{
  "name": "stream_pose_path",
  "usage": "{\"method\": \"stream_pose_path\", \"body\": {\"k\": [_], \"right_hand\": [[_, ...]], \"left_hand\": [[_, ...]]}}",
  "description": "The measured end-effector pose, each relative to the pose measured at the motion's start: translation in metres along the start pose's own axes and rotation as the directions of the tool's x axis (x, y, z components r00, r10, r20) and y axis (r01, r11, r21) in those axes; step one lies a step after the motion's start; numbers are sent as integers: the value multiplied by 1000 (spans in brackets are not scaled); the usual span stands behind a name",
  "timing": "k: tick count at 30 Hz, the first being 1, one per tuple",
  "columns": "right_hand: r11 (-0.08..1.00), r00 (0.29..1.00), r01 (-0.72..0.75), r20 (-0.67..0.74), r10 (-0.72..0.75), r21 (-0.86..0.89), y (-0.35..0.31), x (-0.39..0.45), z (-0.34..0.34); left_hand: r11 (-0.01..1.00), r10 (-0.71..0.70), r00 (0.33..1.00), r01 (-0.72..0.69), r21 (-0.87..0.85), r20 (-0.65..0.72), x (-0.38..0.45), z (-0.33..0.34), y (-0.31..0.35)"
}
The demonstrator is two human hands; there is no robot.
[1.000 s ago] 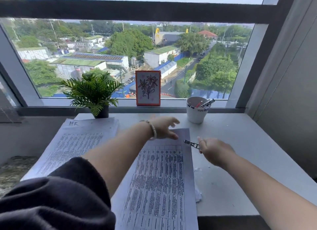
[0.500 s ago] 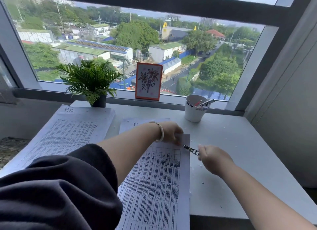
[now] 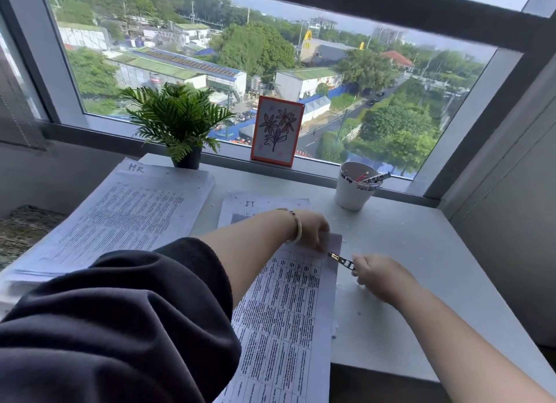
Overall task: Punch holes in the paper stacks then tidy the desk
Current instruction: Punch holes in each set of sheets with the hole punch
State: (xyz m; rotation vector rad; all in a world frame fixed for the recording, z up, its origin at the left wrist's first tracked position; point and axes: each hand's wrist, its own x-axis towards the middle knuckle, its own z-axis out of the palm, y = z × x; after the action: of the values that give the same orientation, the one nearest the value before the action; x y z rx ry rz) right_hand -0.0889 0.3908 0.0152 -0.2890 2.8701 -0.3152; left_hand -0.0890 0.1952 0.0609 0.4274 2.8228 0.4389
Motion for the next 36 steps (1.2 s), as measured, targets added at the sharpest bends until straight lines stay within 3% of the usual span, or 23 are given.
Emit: {"method": "stream_pose_path", "body": {"k": [3, 9, 20, 36], "right_hand": [[998, 1000, -16, 2, 15, 61, -3, -1, -7], [1000, 998, 24, -57, -23, 15, -7, -4, -14], [996, 986, 84, 145, -87, 30, -18, -30, -7], [979, 979, 158, 150, -138, -126, -17, -35, 7]], "left_hand": [[1000, 6, 999, -6, -7, -37, 0, -5, 0], [1000, 16, 997, -17, -18, -71, -7, -8, -6], [998, 34, 981, -21, 67, -192, -14, -25, -20], [999, 26, 978, -20, 30, -205, -24, -52, -24]]}}
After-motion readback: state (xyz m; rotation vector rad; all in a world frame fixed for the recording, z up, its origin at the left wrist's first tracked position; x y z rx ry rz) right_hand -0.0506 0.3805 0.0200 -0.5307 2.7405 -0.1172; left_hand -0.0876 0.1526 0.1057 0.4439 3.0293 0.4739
